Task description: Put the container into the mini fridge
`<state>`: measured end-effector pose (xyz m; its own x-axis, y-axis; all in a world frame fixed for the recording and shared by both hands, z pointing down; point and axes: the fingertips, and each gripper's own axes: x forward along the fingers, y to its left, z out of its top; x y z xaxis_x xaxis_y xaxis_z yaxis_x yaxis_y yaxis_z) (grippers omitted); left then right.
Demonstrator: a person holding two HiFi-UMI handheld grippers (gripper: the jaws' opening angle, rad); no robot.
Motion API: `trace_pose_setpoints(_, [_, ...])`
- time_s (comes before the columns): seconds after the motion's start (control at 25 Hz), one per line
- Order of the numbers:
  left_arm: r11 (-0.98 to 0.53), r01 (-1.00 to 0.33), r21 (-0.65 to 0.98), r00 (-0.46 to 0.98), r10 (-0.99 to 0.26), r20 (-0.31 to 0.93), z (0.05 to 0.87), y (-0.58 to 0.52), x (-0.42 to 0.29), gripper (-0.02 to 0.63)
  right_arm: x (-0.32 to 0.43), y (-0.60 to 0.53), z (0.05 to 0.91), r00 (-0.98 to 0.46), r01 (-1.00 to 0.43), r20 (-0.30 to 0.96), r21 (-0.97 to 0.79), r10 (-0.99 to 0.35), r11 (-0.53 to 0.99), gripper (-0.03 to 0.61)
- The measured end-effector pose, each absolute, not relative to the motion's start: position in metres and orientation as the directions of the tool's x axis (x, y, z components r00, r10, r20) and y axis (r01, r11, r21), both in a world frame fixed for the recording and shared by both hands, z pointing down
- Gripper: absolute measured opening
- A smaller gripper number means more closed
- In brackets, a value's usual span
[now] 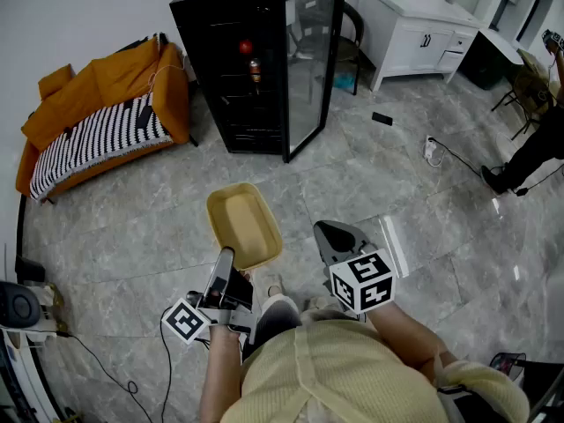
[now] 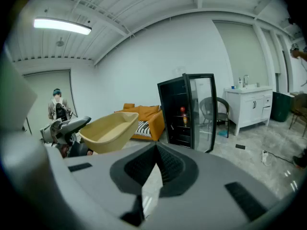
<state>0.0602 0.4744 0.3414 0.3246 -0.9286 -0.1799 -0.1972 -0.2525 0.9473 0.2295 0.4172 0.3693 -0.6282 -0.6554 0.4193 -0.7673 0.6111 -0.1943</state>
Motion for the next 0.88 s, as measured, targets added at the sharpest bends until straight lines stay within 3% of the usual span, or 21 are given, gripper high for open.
trace_pose_setpoints(0.88, [-0.210,-0.138,0.968,0.319,-0.935,-0.157,0.360,0.448,0.019,0.261,0.185,0.392,0.381,-0.626,-0.773,0.446,-0.242,-0.640,0.587,0.029])
